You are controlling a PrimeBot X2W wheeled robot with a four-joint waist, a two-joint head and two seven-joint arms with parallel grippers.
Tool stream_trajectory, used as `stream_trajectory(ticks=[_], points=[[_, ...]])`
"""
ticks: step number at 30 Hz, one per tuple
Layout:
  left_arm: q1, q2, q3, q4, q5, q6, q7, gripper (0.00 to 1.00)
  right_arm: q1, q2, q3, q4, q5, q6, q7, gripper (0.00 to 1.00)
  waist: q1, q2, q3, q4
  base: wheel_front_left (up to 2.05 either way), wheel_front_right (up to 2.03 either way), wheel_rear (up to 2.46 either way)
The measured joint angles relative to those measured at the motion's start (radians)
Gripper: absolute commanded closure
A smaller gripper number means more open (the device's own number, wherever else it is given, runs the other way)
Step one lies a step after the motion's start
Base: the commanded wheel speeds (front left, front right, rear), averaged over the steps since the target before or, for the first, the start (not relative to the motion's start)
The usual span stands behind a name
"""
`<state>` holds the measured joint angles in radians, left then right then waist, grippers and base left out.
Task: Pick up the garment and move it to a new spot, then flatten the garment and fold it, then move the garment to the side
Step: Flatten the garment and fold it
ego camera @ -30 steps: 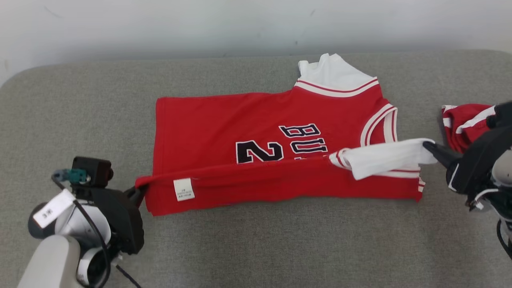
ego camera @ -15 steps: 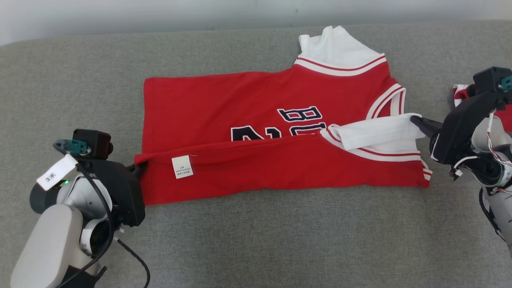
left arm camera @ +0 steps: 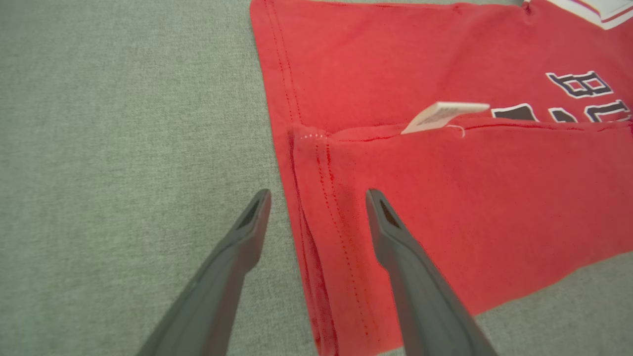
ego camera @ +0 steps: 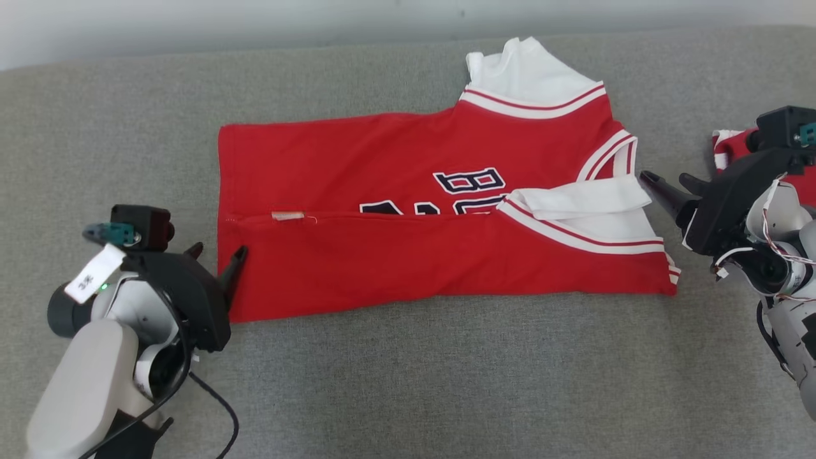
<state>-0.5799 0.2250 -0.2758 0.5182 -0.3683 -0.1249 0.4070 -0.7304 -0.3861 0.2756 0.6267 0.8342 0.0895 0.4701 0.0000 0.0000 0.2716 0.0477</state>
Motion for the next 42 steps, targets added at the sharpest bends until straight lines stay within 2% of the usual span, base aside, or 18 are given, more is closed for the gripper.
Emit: stream_trajectory(ticks=[4, 8, 19, 28, 34, 42], points=[[0.049, -0.004, 0.001, -0.010, 0.016, 0.000, -0.063, 0.00, 0.022, -0.002, -0.009, -0.006, 0.000, 0.012, -0.070, 0.00, 0.0000, 0.0000, -0.023, 0.000, 0.00, 0.00, 0.00], [0.129, -0.016, 0.000, -0.039, 0.019, 0.003, -0.132, 0.00, 0.117, -0.008, -0.012, -0.051, 0.000, 0.024, -0.139, 0.00, -0.0001, 0.0000, -0.047, 0.004, 0.00, 0.00, 0.00], [0.254, -0.036, 0.008, -0.105, 0.026, 0.038, -0.269, 0.00, 0.300, -0.022, 0.017, -0.141, -0.049, 0.025, -0.269, 0.00, -0.0001, 0.0000, -0.089, 0.004, 0.00, 0.00, 0.00], [0.261, -0.040, 0.004, -0.076, 0.042, 0.055, -0.302, 0.00, 0.357, -0.017, 0.030, -0.149, -0.079, 0.023, -0.315, 0.00, -0.0001, 0.0000, -0.086, -0.008, 0.00, 0.00, 0.00], [0.235, -0.055, -0.012, -0.039, 0.055, 0.064, -0.311, 0.00, 0.354, -0.015, 0.066, -0.137, -0.133, -0.003, -0.319, 0.00, 0.0000, -0.0001, -0.074, -0.009, 0.00, 0.00, 0.00], [0.201, -0.067, -0.036, 0.037, 0.094, 0.081, -0.300, 0.00, 0.332, -0.016, 0.107, -0.091, -0.188, -0.021, -0.321, 0.00, 0.0001, 0.0000, -0.056, -0.002, 0.00, 0.00, 0.00]])
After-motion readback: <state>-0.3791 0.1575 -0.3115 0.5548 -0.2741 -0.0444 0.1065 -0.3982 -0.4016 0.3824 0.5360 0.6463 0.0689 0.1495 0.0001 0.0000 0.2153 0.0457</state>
